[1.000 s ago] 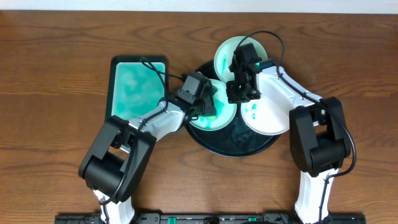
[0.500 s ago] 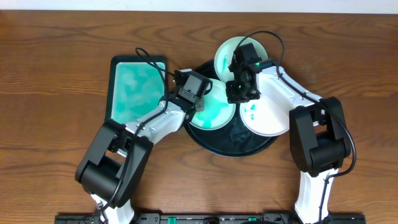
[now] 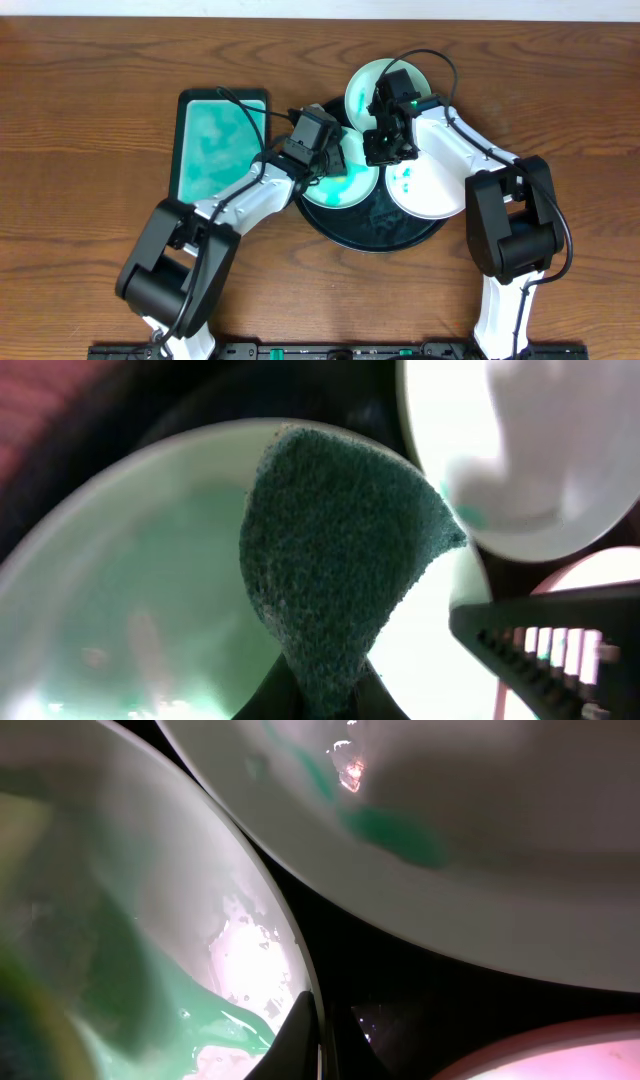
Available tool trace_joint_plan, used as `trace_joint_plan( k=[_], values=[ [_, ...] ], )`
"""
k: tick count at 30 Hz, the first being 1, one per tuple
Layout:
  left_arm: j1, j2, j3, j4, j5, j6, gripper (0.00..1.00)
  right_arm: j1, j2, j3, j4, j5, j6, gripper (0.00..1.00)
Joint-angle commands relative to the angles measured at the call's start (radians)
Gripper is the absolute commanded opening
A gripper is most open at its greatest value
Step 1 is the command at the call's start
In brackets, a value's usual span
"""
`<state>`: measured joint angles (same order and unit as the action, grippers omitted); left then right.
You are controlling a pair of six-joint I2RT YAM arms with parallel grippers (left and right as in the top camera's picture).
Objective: Clean dirty plates on tray and stack at the side
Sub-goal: 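Scrub the held plate with the sponge in the left gripper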
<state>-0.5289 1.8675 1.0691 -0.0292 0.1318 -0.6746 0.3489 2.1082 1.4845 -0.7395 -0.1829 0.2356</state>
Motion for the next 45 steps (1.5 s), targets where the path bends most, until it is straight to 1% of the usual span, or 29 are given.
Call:
trace_joint_plan(
  k=[1, 3, 7, 14, 17, 18, 21, 25, 27, 31, 35, 37, 40, 45],
  values=[
    [0.003, 0.057, -0.016, -0.003, 0.032, -0.012, 0.07, -0.007, 0.010, -0.005, 0.003, -0.005, 0.022, 0.01],
    [0.004, 0.077, -0.016, -0.004, 0.018, 0.010, 0.07, -0.007, 0.010, -0.005, 0.003, -0.005, 0.022, 0.01],
    [0.005, 0.104, -0.016, -0.043, -0.135, 0.026, 0.07, -0.007, 0.010, -0.005, 0.003, -0.005, 0.022, 0.01],
    [0.015, 0.093, -0.016, -0.112, -0.409, 0.228, 0.07, -0.007, 0.010, -0.005, 0.003, -0.005, 0.022, 0.01],
    [0.018, 0.072, -0.014, -0.136, -0.502, 0.256, 0.08, -0.007, 0.010, -0.005, 0.003, -0.005, 0.021, 0.01],
    [0.018, 0.061, -0.013, -0.142, -0.512, 0.256, 0.07, -0.007, 0.010, -0.005, 0.004, -0.005, 0.018, 0.01],
    [0.017, 0.010, -0.009, -0.138, -0.485, 0.248, 0.07, -0.007, 0.010, -0.005, 0.005, -0.005, 0.018, 0.01],
    [0.019, -0.089, -0.008, -0.123, -0.357, 0.240, 0.07, -0.007, 0.006, -0.005, 0.008, -0.005, 0.018, 0.01],
    [0.029, -0.161, -0.008, -0.124, -0.317, 0.183, 0.07, -0.007, 0.000, -0.005, 0.016, -0.005, 0.005, 0.01],
    [0.067, -0.290, -0.008, -0.127, -0.296, 0.161, 0.07, -0.002, -0.026, -0.004, 0.024, -0.004, -0.037, 0.01],
    [0.140, -0.388, -0.008, -0.158, -0.296, 0.163, 0.07, 0.017, -0.072, 0.003, 0.033, 0.005, -0.086, 0.01],
    [0.188, -0.409, -0.008, -0.185, -0.297, 0.165, 0.07, 0.033, -0.103, 0.004, 0.041, 0.068, -0.095, 0.01],
    [0.268, -0.409, -0.010, -0.241, -0.297, 0.165, 0.07, 0.064, -0.150, 0.005, 0.045, 0.236, -0.103, 0.01],
    [0.377, -0.404, -0.013, -0.337, -0.296, 0.165, 0.07, 0.124, -0.214, 0.005, 0.058, 0.479, -0.204, 0.01]
  ],
)
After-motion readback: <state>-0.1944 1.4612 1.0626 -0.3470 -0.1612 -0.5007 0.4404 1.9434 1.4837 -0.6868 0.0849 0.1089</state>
